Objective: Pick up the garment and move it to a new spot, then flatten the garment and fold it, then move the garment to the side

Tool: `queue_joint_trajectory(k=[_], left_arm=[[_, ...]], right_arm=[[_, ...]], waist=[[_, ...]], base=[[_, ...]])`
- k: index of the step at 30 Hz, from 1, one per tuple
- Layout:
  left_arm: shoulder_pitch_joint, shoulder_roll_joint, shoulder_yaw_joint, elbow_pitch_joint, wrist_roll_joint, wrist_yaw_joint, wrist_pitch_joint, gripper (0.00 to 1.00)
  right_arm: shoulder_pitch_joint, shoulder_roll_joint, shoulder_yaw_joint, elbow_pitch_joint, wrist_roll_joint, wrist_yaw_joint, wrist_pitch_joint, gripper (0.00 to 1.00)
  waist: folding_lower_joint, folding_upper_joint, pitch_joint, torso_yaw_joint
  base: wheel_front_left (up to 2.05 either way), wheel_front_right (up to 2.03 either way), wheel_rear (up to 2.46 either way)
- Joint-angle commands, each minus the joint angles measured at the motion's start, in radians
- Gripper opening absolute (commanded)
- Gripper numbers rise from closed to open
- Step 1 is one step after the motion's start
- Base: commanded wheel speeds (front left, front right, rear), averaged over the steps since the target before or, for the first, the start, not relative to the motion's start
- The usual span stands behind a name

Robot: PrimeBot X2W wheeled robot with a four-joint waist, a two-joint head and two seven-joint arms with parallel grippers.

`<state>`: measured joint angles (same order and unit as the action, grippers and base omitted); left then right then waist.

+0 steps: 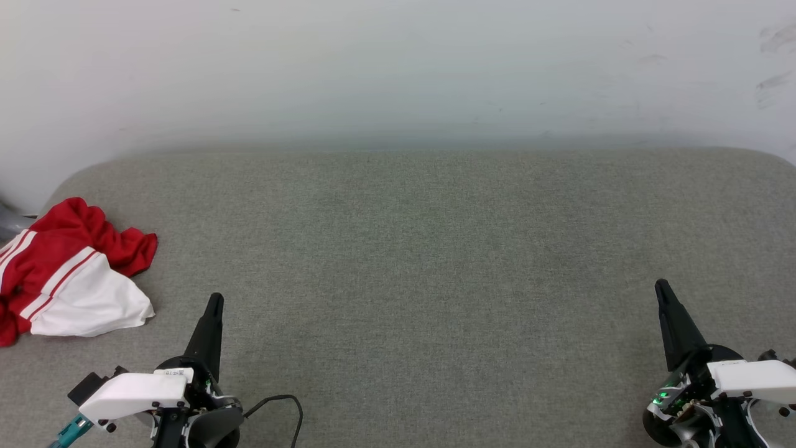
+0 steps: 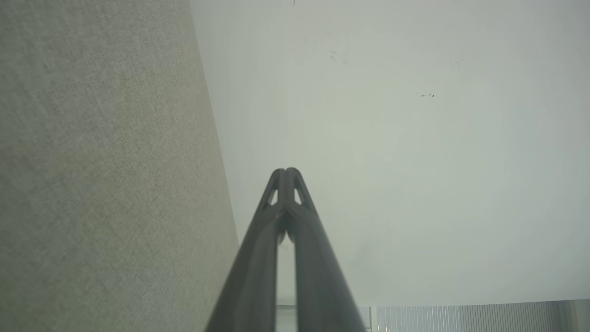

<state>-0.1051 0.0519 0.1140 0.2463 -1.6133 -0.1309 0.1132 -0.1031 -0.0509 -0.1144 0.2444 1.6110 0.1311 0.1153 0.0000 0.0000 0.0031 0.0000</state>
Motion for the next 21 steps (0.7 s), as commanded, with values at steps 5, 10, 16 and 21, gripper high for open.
queue_joint_trajectory(k=[5,10,16,21], left_arm=[[-0.008,-0.002,0.004,0.000,0.003,-0.003,0.005,0.00],[-0.008,-0.002,0.004,0.000,0.003,-0.003,0.005,0.00],[-0.008,-0.002,0.004,0.000,0.003,-0.003,0.005,0.00],[-0.008,-0.002,0.004,0.000,0.003,-0.003,0.005,0.00]], right_arm=[[-0.011,0.004,0.000,0.001,0.004,-0.001,0.000,0.00],[-0.011,0.004,0.000,0.001,0.004,-0.001,0.000,0.00],[-0.011,0.004,0.000,0.001,0.004,-0.001,0.000,0.00],[-0.011,0.004,0.000,0.001,0.004,-0.001,0.000,0.00]], waist=[[0.0000,0.0000,0.000,0.000],[0.0000,0.0000,0.000,0.000],[0.0000,0.0000,0.000,0.000],[0.0000,0.0000,0.000,0.000]], base=[[0.00,0.00,0.00],[0.00,0.00,0.00],[0.00,0.00,0.00],[0.00,0.00,0.00]])
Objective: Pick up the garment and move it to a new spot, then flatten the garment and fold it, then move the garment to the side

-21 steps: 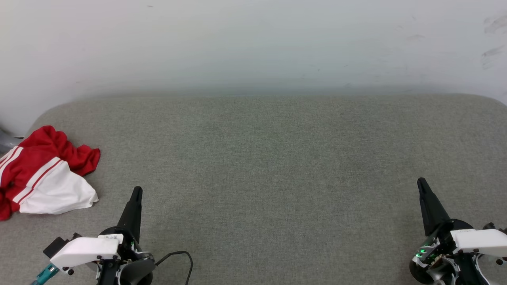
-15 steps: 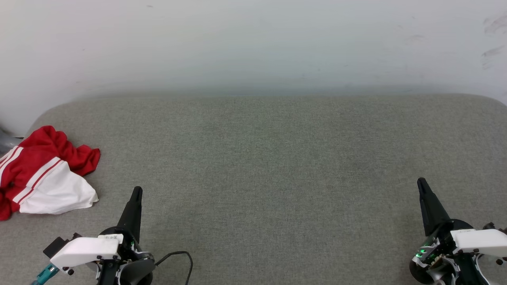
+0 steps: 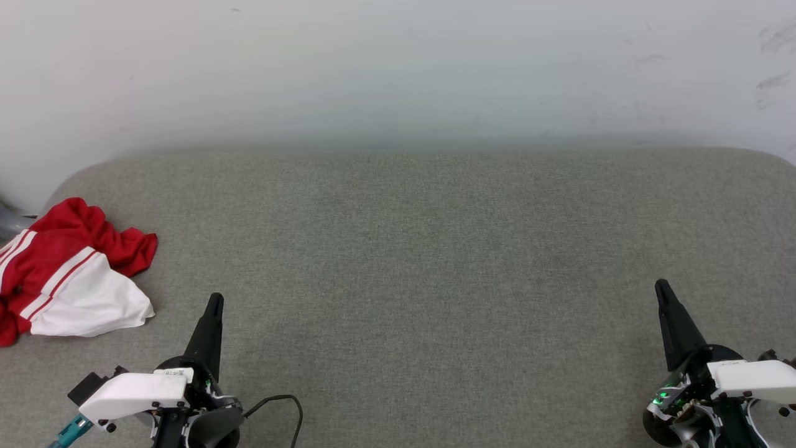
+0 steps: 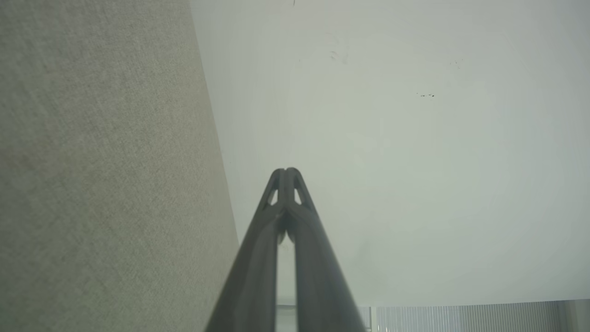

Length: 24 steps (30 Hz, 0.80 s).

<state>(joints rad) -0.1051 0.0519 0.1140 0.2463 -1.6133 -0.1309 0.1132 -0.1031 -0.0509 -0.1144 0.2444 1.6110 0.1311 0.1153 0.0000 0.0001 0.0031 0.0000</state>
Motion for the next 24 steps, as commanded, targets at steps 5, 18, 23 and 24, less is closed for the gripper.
queue_joint_trajectory(k=[5,18,23,24], left_arm=[[-0.008,-0.002,0.004,0.000,0.003,-0.003,0.005,0.00],[-0.008,-0.003,0.004,0.000,0.003,-0.003,0.005,0.00],[-0.008,-0.003,0.004,0.000,0.003,-0.003,0.005,0.00],[-0.008,-0.003,0.004,0.000,0.003,-0.003,0.005,0.00]], right_arm=[[-0.011,0.004,0.000,0.001,0.004,-0.001,0.000,0.00],[-0.011,0.004,0.000,0.001,0.004,-0.001,0.000,0.00],[-0.011,0.004,0.000,0.001,0.004,-0.001,0.000,0.00],[-0.011,0.004,0.000,0.001,0.004,-0.001,0.000,0.00]], waist=[[0.0000,-0.0001,0.000,0.000],[0.0000,-0.0001,0.000,0.000],[0.0000,-0.0001,0.000,0.000],[0.0000,-0.0001,0.000,0.000]], base=[[0.00,0.00,0.00],[0.00,0.00,0.00],[0.00,0.00,0.00],[0.00,0.00,0.00]])
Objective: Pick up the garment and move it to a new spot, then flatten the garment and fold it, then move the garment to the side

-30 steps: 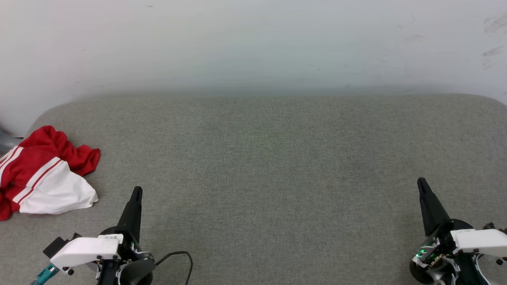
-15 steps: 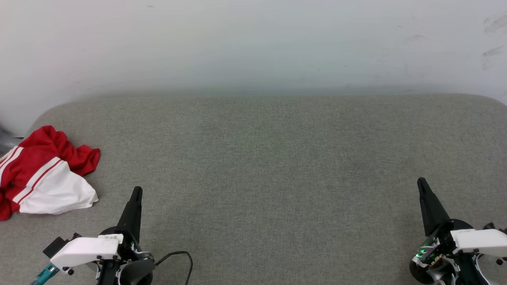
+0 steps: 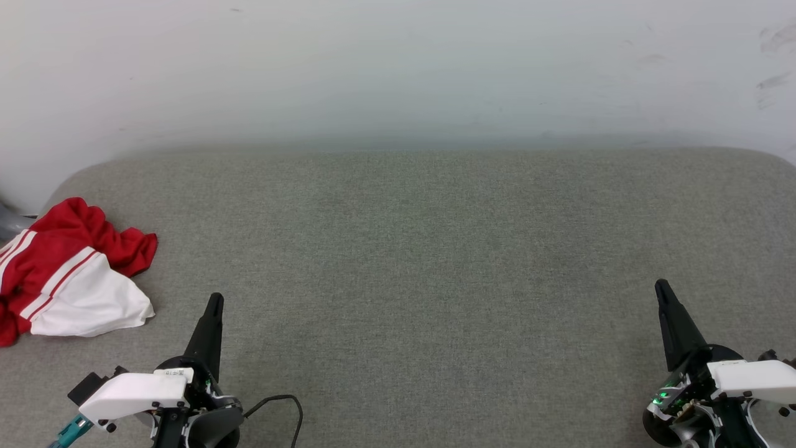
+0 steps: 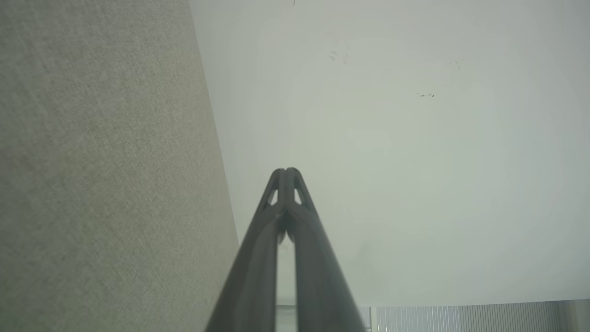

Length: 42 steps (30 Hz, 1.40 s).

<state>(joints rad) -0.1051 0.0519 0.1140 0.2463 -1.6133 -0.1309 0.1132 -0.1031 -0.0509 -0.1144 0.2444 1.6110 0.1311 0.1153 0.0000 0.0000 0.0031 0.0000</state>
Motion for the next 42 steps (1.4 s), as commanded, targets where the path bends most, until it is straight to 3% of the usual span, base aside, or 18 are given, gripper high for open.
queue_joint_trajectory(k=[1,16,17,32,42], left_arm=[[-0.008,-0.003,0.004,0.000,0.003,-0.003,0.005,0.00],[-0.008,-0.003,0.004,0.000,0.003,-0.003,0.005,0.00],[-0.005,-0.003,0.001,-0.002,0.010,0.000,0.002,1.00],[0.048,-0.002,-0.014,0.003,0.027,0.000,-0.059,1.00],[0.060,-0.002,0.042,0.003,0.144,0.000,-0.103,1.00]], right_arm=[[-0.011,0.004,0.000,0.001,0.004,-0.001,0.000,0.00],[-0.011,0.004,0.000,0.001,0.004,-0.001,0.001,0.00],[-0.009,0.001,0.002,0.001,-0.004,-0.001,-0.004,1.00],[0.037,0.000,0.033,0.015,-0.051,0.000,-0.058,1.00],[0.030,0.000,0.020,0.008,-0.232,0.000,-0.103,1.00]], waist=[[0.0000,0.0000,0.000,0.000],[0.0000,0.0000,0.000,0.000],[0.0000,0.0000,0.000,0.000],[0.0000,0.0000,0.002,-0.003],[0.0000,0.0000,0.003,-0.006]], base=[[0.00,0.00,0.00],[0.00,0.00,0.00],[0.00,0.00,0.00],[0.00,0.00,0.00],[0.00,0.00,0.00]])
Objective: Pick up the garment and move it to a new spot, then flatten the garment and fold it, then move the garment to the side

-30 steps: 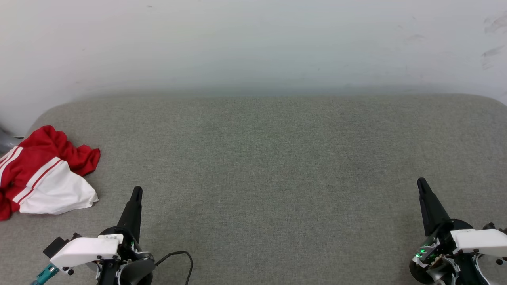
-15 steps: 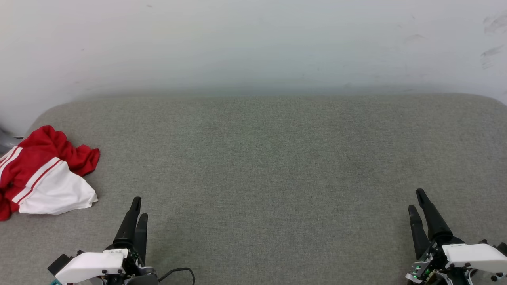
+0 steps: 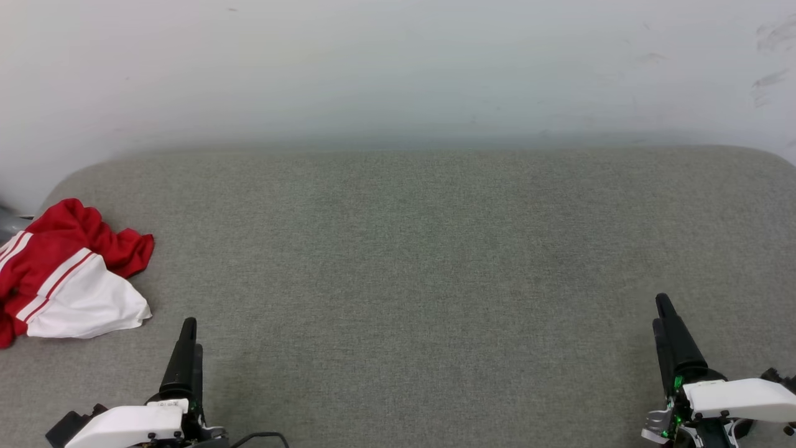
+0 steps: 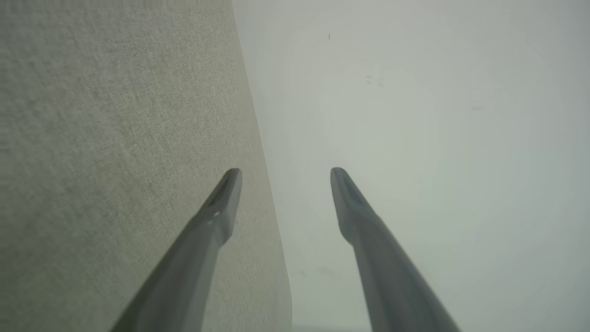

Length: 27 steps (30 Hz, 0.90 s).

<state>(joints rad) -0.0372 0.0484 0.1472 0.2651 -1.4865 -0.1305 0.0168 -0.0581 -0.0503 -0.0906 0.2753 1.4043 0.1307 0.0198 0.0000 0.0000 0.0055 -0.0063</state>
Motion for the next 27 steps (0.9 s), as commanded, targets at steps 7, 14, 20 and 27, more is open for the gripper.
queue_joint_trajectory(k=[7,14,20,27], left_arm=[[-0.008,0.002,0.071,-0.032,0.125,0.000,-0.035,1.00],[-0.007,0.002,0.092,-0.105,0.277,0.000,-0.061,1.00],[0.007,0.002,0.065,-0.189,0.413,0.000,-0.083,1.00],[0.027,0.002,0.011,-0.284,0.615,0.036,-0.103,1.00]], right_arm=[[-0.017,0.000,-0.015,-0.071,-0.182,0.000,-0.036,1.00],[-0.022,0.000,0.008,-0.134,-0.399,0.000,-0.062,1.00],[-0.020,0.000,0.032,-0.197,-0.597,0.000,-0.084,1.00],[-0.008,0.000,0.054,-0.223,-0.756,0.000,-0.104,1.00]], waist=[[0.0000,0.0000,0.001,-0.002],[0.0000,0.0000,0.004,-0.003],[0.0000,0.0000,0.006,-0.003],[0.0000,0.0000,0.007,-0.005]], base=[[0.00,0.00,0.00],[0.00,0.00,0.00],[0.00,0.00,0.00],[0.00,0.00,0.00]])
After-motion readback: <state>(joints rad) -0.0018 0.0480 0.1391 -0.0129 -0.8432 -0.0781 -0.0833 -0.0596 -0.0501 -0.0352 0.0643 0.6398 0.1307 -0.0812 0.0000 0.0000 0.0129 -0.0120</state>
